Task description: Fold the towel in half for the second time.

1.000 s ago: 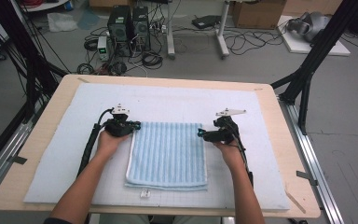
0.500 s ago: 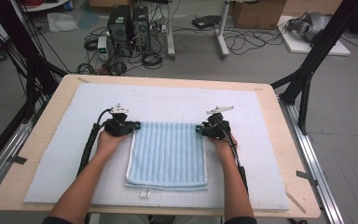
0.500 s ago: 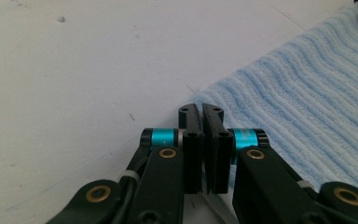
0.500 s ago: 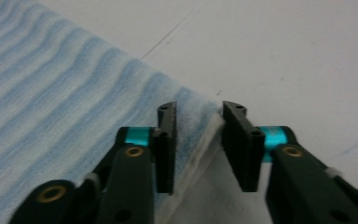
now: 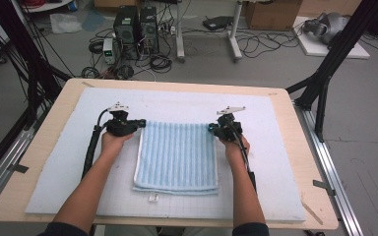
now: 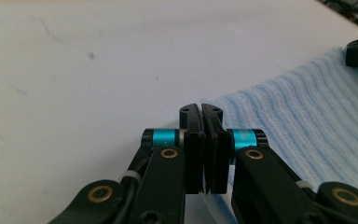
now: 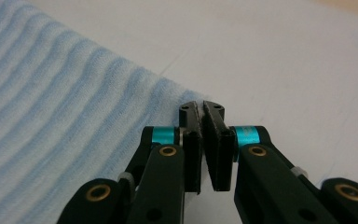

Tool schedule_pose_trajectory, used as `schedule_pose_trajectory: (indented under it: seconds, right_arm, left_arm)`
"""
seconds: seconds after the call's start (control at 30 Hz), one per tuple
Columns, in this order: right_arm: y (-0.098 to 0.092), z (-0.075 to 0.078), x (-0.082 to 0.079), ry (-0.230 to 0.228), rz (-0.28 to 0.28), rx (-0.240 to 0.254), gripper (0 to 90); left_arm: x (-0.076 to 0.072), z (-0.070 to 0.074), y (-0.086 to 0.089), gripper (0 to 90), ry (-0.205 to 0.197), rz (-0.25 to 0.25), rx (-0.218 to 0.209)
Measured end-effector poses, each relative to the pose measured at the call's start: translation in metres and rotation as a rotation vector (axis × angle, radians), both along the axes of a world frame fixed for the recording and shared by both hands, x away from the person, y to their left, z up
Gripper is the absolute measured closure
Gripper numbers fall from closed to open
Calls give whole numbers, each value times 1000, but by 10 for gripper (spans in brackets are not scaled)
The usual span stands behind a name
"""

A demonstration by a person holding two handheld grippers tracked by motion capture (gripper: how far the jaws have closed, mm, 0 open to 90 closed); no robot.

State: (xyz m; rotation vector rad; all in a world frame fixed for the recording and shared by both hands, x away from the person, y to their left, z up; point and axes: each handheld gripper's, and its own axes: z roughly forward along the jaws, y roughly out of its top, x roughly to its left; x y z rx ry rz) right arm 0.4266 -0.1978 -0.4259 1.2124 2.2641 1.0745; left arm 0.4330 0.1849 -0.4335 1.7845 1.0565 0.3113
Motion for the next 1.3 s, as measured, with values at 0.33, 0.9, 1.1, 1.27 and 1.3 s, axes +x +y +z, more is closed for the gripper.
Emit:
schedule_pose_trajectory:
  seconds: [0.33,0.9,1.1,1.27,1.3]
  right_arm:
    - [-4,13,-7,-46,13,99,857]
    - [-14,29,-48,-83,91,172,855]
    - [-15,32,-61,-95,114,178,855]
    - [-18,30,-76,-101,135,186,855]
    - [-18,30,-76,-101,135,186,855]
  left_arm:
    - [-5,8,8,866,-44,-71,-40]
    - [-48,20,15,866,-132,-147,-79]
    - [-64,22,13,866,-167,-173,-93]
    - [-76,20,15,865,-172,-190,-100]
    - [-79,19,16,865,-175,-190,-103]
